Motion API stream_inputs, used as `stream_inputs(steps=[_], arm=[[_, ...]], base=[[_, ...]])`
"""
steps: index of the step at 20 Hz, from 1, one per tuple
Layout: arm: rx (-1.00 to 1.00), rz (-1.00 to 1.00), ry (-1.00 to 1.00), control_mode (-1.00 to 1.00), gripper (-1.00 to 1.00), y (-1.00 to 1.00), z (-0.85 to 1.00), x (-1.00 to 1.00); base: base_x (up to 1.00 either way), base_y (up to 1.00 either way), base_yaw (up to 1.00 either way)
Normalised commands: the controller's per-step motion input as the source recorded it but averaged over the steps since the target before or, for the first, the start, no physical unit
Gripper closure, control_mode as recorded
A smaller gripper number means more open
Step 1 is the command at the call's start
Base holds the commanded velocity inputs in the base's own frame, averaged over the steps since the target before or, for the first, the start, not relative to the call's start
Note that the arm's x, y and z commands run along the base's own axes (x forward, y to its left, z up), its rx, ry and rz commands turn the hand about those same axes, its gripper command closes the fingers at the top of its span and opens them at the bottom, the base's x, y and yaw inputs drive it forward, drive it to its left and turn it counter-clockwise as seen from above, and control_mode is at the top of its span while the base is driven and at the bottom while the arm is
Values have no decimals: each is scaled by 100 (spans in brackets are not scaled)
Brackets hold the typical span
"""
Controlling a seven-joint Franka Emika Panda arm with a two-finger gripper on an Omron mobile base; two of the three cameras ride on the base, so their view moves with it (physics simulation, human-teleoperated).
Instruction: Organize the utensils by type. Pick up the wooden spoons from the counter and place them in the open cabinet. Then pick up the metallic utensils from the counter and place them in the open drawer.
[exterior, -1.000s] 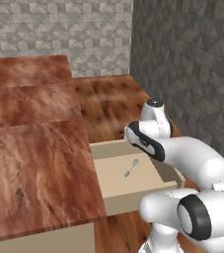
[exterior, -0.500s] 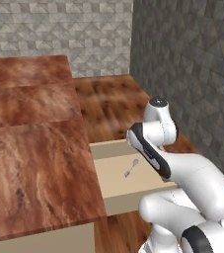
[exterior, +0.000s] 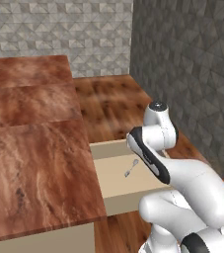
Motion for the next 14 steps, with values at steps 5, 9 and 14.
stream_inputs(steps=[5,9,14], arm=[[0,0,0,100,-100,0,0,-18],[0,0,0,100,-100,0,0,0],[0,0,0,100,-100,0,0,0]], base=[[-57,-2,0],[-100,-4,0],[-92,9,14]])
